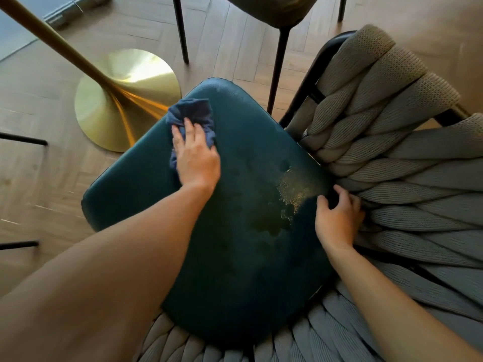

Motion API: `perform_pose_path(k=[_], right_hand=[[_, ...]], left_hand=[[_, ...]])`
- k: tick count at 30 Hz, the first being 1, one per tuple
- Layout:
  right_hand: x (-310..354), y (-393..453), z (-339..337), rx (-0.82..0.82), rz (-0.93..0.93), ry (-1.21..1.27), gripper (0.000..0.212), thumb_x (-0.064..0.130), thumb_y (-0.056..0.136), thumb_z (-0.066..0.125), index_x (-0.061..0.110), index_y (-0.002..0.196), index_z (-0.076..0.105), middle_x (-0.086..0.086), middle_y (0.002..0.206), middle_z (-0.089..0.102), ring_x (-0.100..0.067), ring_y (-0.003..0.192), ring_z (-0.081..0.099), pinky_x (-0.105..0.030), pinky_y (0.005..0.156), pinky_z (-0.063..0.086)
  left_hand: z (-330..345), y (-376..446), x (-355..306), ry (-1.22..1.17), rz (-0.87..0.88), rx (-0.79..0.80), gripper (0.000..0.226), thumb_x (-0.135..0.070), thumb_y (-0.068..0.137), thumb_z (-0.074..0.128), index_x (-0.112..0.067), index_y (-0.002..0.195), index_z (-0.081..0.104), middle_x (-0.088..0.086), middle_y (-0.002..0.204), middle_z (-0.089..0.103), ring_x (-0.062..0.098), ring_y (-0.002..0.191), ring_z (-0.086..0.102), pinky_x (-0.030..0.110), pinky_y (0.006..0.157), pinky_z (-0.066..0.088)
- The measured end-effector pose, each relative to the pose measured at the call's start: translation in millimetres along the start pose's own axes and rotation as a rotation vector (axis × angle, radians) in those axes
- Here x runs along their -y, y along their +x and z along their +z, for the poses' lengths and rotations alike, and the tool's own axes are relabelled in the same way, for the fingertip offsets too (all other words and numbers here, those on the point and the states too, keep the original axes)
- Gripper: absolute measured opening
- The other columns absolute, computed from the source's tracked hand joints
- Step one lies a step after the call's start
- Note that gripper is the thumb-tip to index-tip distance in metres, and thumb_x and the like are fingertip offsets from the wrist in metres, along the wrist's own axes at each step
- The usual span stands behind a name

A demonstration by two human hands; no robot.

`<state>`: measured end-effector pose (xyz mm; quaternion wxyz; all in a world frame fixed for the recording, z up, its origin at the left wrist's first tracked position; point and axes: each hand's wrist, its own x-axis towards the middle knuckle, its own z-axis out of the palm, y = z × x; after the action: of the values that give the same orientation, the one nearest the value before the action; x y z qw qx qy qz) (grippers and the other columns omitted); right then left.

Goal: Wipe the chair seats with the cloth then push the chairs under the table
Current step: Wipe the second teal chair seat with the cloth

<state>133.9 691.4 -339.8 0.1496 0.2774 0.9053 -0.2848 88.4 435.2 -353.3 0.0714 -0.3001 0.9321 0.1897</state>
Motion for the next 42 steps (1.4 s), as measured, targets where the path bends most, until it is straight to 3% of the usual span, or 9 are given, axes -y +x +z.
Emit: perform_pose_path(k=[2,7,10,12,14,20,23,32,42], right_hand=[[-2.0,0.2,-0.6,-0.001,-0.011,-0.005,0.047,0.030,0.094,0.055,0.020,0.139,0.048,-0.009,0.149,0.037,-0.034,0.132,0.034,-0.042,0.108,0.029],[-3.3,2.1,-4.2,0.022,-0.019,0.006,0.046,0.029,0.095,0.054,0.020,0.140,0.048,-0.007,0.149,0.037,-0.033,0.133,0.033,-0.040,0.108,0.028],[-2.9,2.6,-4.9,0.025,-0.016,0.010,0.047,0.030,0.095,0.054,0.020,0.140,0.049,-0.008,0.149,0.037,-0.032,0.132,0.034,-0.040,0.108,0.028],[-3.2,2.7,-4.1,0.027,-0.018,0.006,0.047,0.031,0.094,0.054,0.020,0.140,0.049,-0.008,0.149,0.038,-0.032,0.132,0.034,-0.041,0.108,0.028],[-3.7,3.5,-4.1,0.030,-0.019,0.002,0.047,0.032,0.095,0.054,0.020,0.140,0.049,-0.008,0.149,0.038,-0.033,0.132,0.034,-0.041,0.108,0.028],[-6.6,6.8,-7.6,0.069,-0.040,0.020,0.045,0.031,0.096,0.053,0.018,0.139,0.051,-0.010,0.147,0.040,-0.033,0.133,0.035,-0.040,0.111,0.027],[-5.2,2.2,-5.2,0.057,-0.050,0.031,0.046,0.029,0.095,0.054,0.016,0.139,0.050,-0.010,0.148,0.040,-0.032,0.134,0.034,-0.040,0.112,0.025],[-13.0,-18.9,5.8,-0.022,-0.024,0.014,0.053,0.028,0.095,0.052,0.017,0.146,0.039,-0.011,0.153,0.032,-0.033,0.138,0.029,-0.048,0.112,0.029],[-26.6,-38.5,0.5,-0.077,0.070,0.112,0.054,0.029,0.097,0.050,0.015,0.147,0.036,-0.013,0.156,0.028,-0.032,0.142,0.027,-0.050,0.113,0.030]], left_hand=[[12.5,-2.2,-33.9,0.036,0.031,0.050,0.058,-0.026,0.098,0.037,-0.012,0.151,0.020,0.007,0.162,0.010,0.036,0.147,0.001,0.048,0.120,0.006],[8.7,-24.2,6.4,0.155,0.779,0.202,0.055,-0.030,0.093,0.035,-0.010,0.143,0.042,0.009,0.154,0.033,0.034,0.145,0.019,0.048,0.118,0.022],[-1.6,-24.8,31.2,0.105,0.491,0.101,0.050,-0.025,0.095,0.040,-0.011,0.143,0.043,0.005,0.155,0.032,0.027,0.147,0.017,0.049,0.115,0.028],[3.5,-21.5,3.4,0.055,0.186,0.055,0.054,-0.024,0.098,0.039,-0.012,0.149,0.029,0.003,0.161,0.018,0.028,0.149,0.004,0.048,0.119,0.016],[15.6,-17.2,-39.2,0.069,0.098,0.076,0.058,-0.025,0.098,0.036,-0.011,0.152,0.020,0.006,0.162,0.009,0.035,0.147,-0.001,0.048,0.120,0.005],[31.1,-38.2,-57.5,0.185,0.879,0.375,0.054,-0.027,0.094,0.042,-0.012,0.146,0.038,0.007,0.158,0.025,0.036,0.147,0.006,0.049,0.120,0.011],[11.1,-33.1,-7.9,0.225,1.037,0.367,0.054,-0.026,0.086,0.036,-0.007,0.134,0.054,0.011,0.147,0.045,0.038,0.141,0.028,0.048,0.117,0.023],[-50.2,-1.2,103.7,0.193,0.589,0.169,0.047,-0.011,0.092,0.052,-0.011,0.139,0.049,0.005,0.151,0.039,0.025,0.145,0.022,0.046,0.116,0.027],[-51.7,-68.6,175.5,0.011,-0.258,-0.076,0.054,-0.015,0.097,0.041,-0.011,0.149,0.031,0.008,0.160,0.018,0.032,0.147,0.008,0.042,0.119,0.008]])
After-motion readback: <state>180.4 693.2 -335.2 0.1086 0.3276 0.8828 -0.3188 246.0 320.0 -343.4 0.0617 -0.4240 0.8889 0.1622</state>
